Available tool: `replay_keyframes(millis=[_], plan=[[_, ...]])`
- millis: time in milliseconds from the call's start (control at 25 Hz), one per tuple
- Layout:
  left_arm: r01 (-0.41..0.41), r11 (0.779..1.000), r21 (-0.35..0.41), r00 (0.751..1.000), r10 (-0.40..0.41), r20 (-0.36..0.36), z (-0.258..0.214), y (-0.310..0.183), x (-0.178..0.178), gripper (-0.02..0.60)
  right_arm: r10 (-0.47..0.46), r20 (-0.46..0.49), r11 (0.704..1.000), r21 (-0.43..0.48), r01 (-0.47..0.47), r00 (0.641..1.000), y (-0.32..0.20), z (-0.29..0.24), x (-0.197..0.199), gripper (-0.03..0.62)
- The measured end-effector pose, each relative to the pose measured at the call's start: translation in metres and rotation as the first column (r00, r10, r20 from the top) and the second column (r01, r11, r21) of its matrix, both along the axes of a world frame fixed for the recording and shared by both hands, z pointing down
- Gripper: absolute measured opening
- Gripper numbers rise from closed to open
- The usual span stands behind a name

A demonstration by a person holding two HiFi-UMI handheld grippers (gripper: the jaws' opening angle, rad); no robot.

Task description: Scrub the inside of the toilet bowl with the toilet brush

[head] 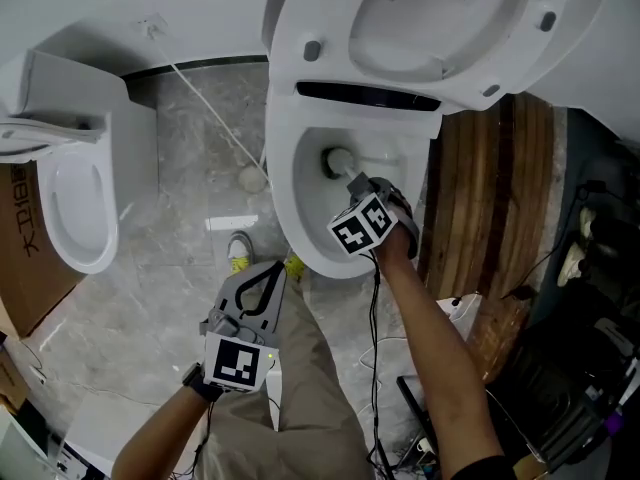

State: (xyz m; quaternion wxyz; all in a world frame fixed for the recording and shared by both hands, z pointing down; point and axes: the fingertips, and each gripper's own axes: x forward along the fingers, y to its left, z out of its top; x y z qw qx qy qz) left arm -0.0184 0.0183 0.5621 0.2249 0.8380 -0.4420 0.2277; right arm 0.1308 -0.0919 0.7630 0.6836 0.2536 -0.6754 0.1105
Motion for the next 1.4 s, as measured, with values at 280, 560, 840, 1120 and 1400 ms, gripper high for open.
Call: replay_keyframes(millis=[280, 560, 840, 1120, 1400], plan=[[0.040, 0.999, 0.010, 0.998, -0.039, -0.051, -0.020, -0.007, 0.001, 0.011, 0.019, -0.061, 0.998, -0.066, -0.023, 0.998, 0.042, -0.004, 0.027, 0.149], [-0.013, 1.000, 0.013, 0.997, 0.014, -0.078, -0.081, -0.011, 0.002, 0.009, 0.168, 0.082, 0.980, -0.117, -0.158, 0.982, 0.069, -0.039, -0.013, 0.150], [-0.101, 0.994, 0.046, 0.994, 0.103, -0.033, -0.162, -0.010, 0.004, 0.009, 0.244, 0.144, 0.967, -0.112, -0.229, 0.959, 0.085, -0.143, 0.002, 0.149], [-0.114, 0.985, 0.126, 0.989, 0.125, -0.081, -0.230, -0.023, 0.000, 0.011, 0.308, 0.190, 0.951, -0.050, -0.304, 0.932, 0.102, -0.270, 0.031, 0.149], [-0.078, 0.977, 0.199, 0.990, 0.099, -0.097, -0.291, -0.036, -0.018, 0.010, 0.395, 0.305, 0.913, -0.026, -0.408, 0.866, 0.103, -0.376, 0.025, 0.149]])
